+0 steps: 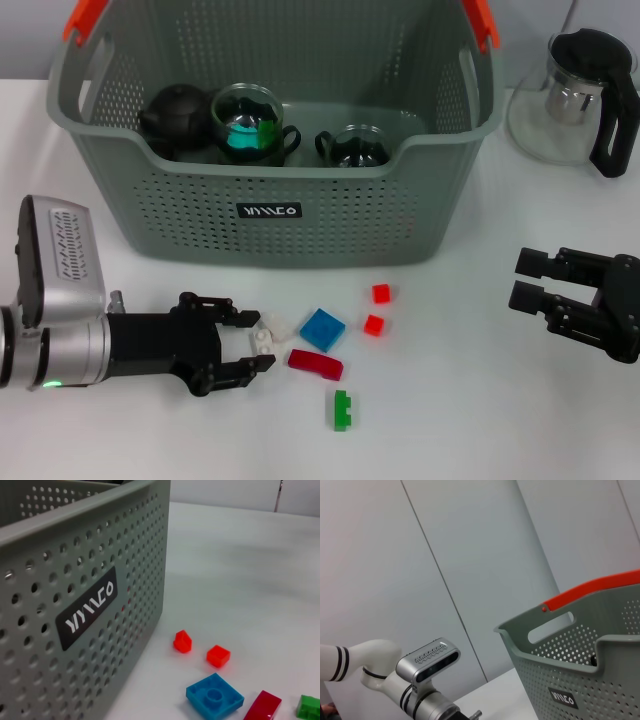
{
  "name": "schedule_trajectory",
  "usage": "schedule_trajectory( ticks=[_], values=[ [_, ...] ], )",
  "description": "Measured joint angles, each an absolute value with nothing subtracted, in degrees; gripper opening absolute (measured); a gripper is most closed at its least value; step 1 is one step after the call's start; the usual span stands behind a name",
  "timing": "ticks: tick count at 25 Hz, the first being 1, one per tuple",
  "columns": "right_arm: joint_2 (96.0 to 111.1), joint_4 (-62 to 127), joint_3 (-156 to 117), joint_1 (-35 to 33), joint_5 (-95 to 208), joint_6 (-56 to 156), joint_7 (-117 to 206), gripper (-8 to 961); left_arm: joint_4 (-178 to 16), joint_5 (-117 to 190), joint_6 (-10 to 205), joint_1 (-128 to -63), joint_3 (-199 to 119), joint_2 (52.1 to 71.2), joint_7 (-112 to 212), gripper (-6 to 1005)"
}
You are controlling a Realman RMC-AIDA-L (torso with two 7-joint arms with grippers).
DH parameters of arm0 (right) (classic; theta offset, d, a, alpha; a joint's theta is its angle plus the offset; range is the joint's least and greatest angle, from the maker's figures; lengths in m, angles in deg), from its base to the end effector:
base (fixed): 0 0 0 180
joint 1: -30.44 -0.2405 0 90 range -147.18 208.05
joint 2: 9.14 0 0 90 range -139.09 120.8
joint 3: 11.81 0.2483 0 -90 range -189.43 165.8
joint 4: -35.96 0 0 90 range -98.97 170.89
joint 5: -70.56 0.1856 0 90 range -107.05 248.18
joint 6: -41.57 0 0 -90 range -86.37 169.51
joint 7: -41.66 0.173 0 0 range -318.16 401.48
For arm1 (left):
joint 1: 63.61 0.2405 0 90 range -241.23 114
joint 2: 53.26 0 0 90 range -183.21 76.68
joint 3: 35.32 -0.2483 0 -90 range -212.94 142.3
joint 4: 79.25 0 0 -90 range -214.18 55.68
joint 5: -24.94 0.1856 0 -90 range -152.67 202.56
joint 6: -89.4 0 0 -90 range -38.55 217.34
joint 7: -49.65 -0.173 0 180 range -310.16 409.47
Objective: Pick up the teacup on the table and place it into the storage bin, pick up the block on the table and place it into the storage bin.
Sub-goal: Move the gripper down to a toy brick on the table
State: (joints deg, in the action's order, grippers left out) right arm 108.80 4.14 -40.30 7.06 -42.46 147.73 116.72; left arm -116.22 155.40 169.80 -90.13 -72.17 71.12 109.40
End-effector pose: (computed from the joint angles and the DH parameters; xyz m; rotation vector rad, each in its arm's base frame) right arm 0.2424 0.2602 0.0023 -2.6554 0.7270 1.0864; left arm -0.2789 0.2824 -0.0715 -2.8100 -0.3518 -0.3019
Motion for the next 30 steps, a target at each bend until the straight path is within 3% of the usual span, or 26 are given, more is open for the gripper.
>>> schedule_trajectory(
  ticks=[11, 19, 30],
  values=[
    [108.81, 4.14, -40.11, 7.09, -42.47, 147.75, 116.76, 529, -114.63, 153.85, 167.75, -90.16, -72.27, 71.28, 108.19, 563],
    [108.81, 4.14, -40.11, 7.06, -42.46, 147.74, 116.79, 529, -114.22, 153.66, 167.61, -89.98, -72.71, 71.28, 107.24, 680],
    [108.81, 4.14, -40.11, 7.06, -42.46, 147.82, 116.81, 529, -113.18, 153.75, 166.84, -90.07, -72.76, 71.28, 105.96, 667]
  ],
)
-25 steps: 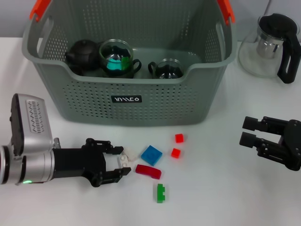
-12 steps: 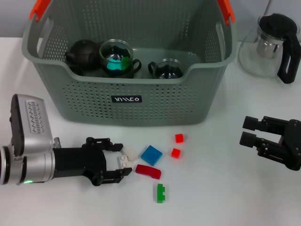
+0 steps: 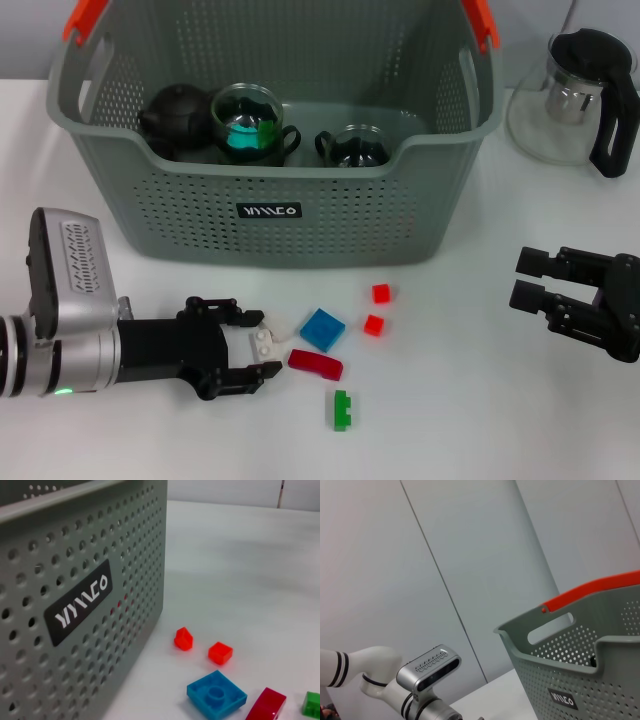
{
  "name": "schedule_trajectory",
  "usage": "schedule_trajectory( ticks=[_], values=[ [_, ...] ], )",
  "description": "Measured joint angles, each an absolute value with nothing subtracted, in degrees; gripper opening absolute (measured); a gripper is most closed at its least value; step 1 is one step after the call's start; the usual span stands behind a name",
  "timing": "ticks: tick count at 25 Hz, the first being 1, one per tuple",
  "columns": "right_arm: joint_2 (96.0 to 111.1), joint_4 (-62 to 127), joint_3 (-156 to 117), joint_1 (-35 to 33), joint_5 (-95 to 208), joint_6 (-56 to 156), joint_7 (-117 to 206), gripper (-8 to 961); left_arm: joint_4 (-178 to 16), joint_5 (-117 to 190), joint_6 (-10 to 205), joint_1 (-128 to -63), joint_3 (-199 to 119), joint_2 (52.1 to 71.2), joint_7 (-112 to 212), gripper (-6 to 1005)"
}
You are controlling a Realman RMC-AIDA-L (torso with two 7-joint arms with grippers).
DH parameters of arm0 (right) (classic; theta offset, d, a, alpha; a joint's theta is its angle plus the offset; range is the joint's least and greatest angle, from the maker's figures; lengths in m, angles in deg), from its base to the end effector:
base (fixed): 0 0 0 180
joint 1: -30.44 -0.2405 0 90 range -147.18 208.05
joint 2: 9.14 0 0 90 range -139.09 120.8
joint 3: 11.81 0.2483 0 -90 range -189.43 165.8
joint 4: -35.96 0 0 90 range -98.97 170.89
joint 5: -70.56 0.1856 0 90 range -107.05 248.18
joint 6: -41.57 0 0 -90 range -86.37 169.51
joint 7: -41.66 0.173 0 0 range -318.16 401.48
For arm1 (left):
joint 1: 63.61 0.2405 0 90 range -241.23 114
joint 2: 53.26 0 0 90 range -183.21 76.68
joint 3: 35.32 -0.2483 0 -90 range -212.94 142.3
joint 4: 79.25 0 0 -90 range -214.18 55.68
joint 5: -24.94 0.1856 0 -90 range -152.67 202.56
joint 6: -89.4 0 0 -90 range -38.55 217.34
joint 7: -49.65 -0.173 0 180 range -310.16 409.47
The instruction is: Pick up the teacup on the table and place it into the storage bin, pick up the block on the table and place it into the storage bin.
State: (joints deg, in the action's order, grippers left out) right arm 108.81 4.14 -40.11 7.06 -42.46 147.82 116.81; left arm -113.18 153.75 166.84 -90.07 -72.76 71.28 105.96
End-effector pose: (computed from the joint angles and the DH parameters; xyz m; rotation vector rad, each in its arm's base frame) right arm 0.2423 0.2602 0.0028 -2.6525 0.7289 1.0899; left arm -0.2810 0.2815 -0.0806 -2.7939 -0.3264 -0.3015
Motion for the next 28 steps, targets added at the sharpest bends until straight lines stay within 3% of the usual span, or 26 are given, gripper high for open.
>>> schedule_trajectory(
  ticks=[17, 20, 28],
  values=[
    [108.71, 4.14, -40.02, 6.97, -42.47, 147.83, 116.81, 530, -113.37, 153.63, 165.32, -90.42, -75.00, 71.28, 106.00, 633],
    [108.72, 4.14, -40.02, 6.97, -42.47, 147.83, 116.83, 530, -113.79, 153.44, 165.65, -90.42, -74.92, 71.27, 106.11, 417],
    [108.40, 3.99, -39.87, 6.49, -42.46, 147.83, 117.41, 529, -117.57, 151.12, 173.14, -89.96, -72.57, 70.42, 111.07, 409]
  ],
)
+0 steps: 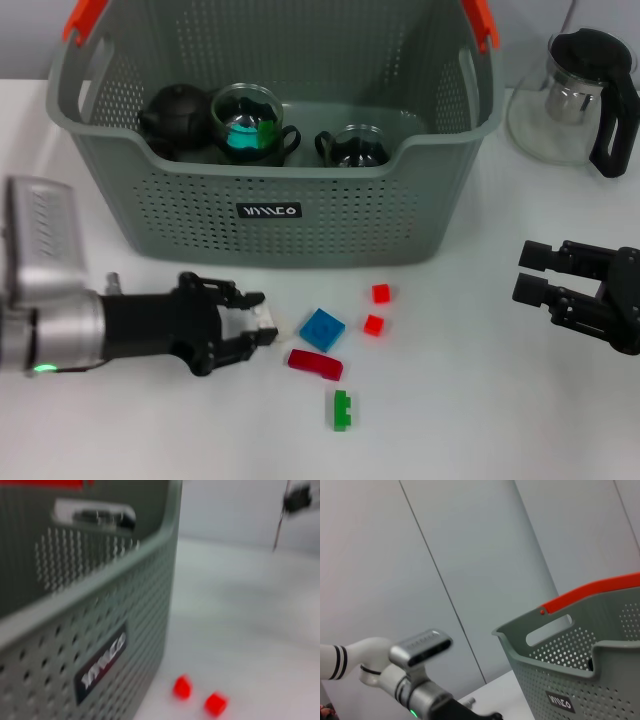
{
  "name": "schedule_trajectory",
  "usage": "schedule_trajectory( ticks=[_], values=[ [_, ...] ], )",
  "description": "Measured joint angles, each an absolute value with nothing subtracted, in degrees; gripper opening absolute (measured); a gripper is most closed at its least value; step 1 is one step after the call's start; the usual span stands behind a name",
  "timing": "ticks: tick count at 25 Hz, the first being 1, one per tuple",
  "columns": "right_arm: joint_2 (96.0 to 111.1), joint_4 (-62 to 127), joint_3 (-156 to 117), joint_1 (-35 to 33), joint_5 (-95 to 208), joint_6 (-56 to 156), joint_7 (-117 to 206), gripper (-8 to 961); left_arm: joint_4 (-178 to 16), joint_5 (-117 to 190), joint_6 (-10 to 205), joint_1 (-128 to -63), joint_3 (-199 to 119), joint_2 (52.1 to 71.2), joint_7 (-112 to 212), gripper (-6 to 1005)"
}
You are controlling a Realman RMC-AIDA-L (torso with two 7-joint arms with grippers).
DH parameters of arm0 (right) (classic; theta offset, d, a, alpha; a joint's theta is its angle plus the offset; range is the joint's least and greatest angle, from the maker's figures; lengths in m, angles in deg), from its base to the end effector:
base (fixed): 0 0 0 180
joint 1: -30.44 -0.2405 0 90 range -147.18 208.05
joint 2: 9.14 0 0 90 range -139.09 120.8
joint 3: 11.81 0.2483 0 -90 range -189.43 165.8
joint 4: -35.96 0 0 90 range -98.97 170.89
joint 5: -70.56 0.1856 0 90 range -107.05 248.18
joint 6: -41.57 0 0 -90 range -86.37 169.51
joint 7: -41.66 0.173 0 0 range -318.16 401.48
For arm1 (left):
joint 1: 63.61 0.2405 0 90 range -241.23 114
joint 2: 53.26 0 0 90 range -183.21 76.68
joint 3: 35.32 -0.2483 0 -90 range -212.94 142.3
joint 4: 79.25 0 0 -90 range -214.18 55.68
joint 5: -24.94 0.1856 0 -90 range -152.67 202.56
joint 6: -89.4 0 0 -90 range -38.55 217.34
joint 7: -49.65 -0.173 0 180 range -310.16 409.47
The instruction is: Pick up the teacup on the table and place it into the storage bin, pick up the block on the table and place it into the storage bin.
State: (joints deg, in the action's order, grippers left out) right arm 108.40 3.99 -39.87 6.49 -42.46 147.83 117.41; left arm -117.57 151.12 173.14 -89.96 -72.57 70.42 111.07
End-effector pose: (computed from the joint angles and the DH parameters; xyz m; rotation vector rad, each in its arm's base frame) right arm 0.2414 0.2638 0.0060 -2.6538 0.7252 1.0859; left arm -0.2669 0.2873 -0.0598 -2.7856 -0.3573 -0.4101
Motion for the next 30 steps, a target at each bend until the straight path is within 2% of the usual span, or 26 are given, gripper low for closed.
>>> schedule_trajectory(
  ticks=[7, 15, 23, 30],
  values=[
    [108.29, 3.97, -39.77, 6.12, -42.46, 147.83, 117.51, 529, -119.27, 152.02, 192.15, -91.80, -68.85, 65.50, 122.00, 405],
    [108.35, 3.96, -39.57, 5.65, -42.46, 147.82, 117.51, 529, -119.65, 143.40, 204.99, -96.99, -62.63, 63.79, 133.59, 406],
    [108.43, 3.96, -39.31, 5.53, -42.47, 147.82, 117.51, 530, -120.59, 128.93, 196.24, -103.01, -58.02, 62.08, 151.10, 405],
    [108.43, 3.97, -39.32, 5.47, -42.46, 147.98, 117.86, 530, -128.60, 138.82, 175.08, -107.55, -71.61, 59.42, 164.02, 406]
  ],
)
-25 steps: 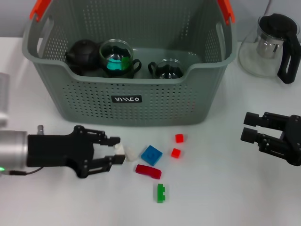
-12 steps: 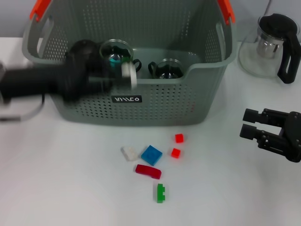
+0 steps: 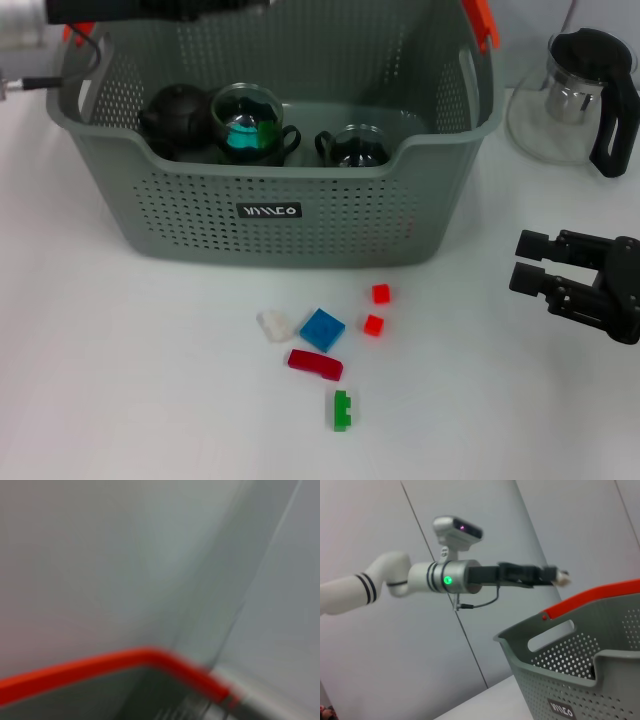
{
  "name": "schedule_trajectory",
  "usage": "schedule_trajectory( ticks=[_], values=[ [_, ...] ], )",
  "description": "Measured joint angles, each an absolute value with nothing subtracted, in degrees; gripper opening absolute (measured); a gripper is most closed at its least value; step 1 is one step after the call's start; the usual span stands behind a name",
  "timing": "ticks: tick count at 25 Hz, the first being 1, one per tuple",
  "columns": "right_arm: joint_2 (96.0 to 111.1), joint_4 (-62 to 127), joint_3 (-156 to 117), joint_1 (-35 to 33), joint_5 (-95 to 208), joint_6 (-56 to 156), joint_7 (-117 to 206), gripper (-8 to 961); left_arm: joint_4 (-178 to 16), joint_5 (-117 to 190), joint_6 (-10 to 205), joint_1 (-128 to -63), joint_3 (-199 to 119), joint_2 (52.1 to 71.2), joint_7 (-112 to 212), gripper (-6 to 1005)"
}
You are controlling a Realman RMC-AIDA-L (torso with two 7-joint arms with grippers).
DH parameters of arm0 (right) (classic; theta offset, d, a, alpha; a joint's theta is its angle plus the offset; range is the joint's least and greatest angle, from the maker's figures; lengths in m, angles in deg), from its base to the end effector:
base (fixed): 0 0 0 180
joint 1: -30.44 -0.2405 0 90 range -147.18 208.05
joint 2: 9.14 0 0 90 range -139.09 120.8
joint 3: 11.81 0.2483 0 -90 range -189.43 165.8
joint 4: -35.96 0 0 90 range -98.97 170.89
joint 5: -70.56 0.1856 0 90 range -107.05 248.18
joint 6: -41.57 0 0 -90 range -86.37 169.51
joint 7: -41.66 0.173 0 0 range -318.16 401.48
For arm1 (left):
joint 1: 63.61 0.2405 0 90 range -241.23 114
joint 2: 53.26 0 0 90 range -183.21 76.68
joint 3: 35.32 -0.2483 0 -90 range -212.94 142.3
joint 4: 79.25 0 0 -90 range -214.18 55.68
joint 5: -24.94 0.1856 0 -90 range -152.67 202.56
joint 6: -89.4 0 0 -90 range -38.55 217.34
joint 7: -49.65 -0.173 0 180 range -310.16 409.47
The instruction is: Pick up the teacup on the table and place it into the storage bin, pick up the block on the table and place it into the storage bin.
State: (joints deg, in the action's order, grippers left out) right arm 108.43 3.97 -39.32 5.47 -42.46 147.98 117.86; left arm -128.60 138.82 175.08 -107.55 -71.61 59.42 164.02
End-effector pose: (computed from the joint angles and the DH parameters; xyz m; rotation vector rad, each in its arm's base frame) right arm 0.2366 0.2685 0.0071 -2.6558 0.7133 1.0996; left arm -0.1523 0.4098 0.0665 -2.5337 -0.8794 -0.7821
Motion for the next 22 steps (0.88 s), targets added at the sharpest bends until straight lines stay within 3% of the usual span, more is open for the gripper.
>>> schedule_trajectory(
  ticks=[7, 13, 19, 22],
  values=[
    [108.37, 3.96, -39.32, 5.46, -42.46, 148.15, 118.03, 530, -137.14, 157.64, 167.55, -111.47, -84.00, 60.60, 174.94, 405],
    [108.36, 3.96, -39.32, 5.48, -42.60, 148.19, 118.04, 530, -139.80, 166.31, 159.10, -112.04, -89.46, 63.85, 181.82, 406],
    [108.27, 3.96, -39.32, 5.75, -42.48, 148.29, 118.04, 530, -147.35, 163.54, 159.06, -108.93, -89.12, 66.38, 181.52, 484],
    [108.27, 3.97, -39.32, 5.74, -42.46, 148.30, 118.04, 529, -152.73, 153.29, 159.37, -104.20, -87.10, 67.07, 179.22, 604]
  ],
)
